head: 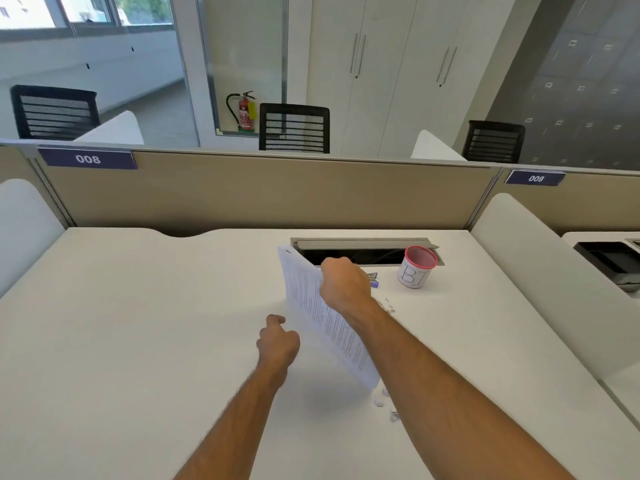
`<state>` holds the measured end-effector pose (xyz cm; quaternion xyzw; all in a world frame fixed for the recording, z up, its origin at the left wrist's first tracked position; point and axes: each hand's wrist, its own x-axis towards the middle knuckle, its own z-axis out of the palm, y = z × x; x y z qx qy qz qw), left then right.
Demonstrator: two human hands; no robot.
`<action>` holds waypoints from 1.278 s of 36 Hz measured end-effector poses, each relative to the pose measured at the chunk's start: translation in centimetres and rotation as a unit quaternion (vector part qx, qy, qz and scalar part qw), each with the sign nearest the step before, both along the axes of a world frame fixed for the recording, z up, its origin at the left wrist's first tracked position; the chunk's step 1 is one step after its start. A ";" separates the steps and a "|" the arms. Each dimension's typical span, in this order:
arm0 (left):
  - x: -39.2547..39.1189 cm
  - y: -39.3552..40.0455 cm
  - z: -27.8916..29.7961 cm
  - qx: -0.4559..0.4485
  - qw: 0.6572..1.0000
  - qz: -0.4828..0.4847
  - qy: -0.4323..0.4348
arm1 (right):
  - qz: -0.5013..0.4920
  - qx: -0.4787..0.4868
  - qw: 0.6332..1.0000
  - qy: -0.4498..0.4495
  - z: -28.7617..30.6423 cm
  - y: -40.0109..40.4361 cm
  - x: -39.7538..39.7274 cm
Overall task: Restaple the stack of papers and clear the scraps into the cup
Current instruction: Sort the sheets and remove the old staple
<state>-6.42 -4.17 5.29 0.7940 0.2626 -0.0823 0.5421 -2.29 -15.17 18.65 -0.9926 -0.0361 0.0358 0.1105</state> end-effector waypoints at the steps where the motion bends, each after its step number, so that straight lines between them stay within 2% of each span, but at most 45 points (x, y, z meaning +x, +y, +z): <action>1: -0.1 0.2 -0.1 0.000 1.000 0.000 -0.001 | -0.002 0.001 1.000 0.004 -0.5 0.1 0.0; 9: -0.9 1.7 -0.7 -0.043 0.999 0.016 -0.012 | -0.037 0.025 0.998 0.044 -2.3 0.0 0.3; 15: -0.6 1.6 -0.6 -0.132 0.991 0.037 -0.006 | -0.043 0.051 0.998 0.008 -0.3 -0.9 0.0; 17: 0.0 1.7 -0.7 -0.192 0.980 0.057 -0.006 | -0.054 0.087 0.995 0.013 0.7 -1.5 0.1; 20: 1.3 2.1 -0.7 -0.270 0.959 0.087 -0.025 | -0.074 0.192 0.977 0.052 1.4 -2.6 0.8; 24: 2.3 3.0 1.0 -0.303 0.945 0.048 -0.110 | -0.108 0.335 0.932 0.086 0.7 -4.7 1.2; 26: 2.7 3.3 1.8 -0.285 0.942 0.058 -0.167 | -0.121 0.391 0.909 0.076 -0.2 -5.8 1.3; 29: 3.0 3.0 3.3 -0.206 0.949 0.056 -0.233 | -0.140 0.469 0.871 0.040 -2.2 -6.8 1.1; 33: 2.8 1.6 3.9 -0.097 0.955 0.010 -0.279 | -0.185 0.533 0.825 -0.001 -4.8 -6.9 0.4; 37: 2.3 1.0 3.0 -0.027 0.955 -0.021 -0.294 | -0.217 0.583 0.782 -0.026 -7.2 -6.7 -0.1; 41: 1.7 0.8 1.8 -0.004 0.962 -0.038 -0.271 | -0.231 0.604 0.762 -0.030 -9.2 -6.6 -0.7; 46: 1.7 0.8 1.2 0.018 0.967 -0.053 -0.250 | -0.222 0.604 0.765 -0.035 -10.2 -6.7 -0.9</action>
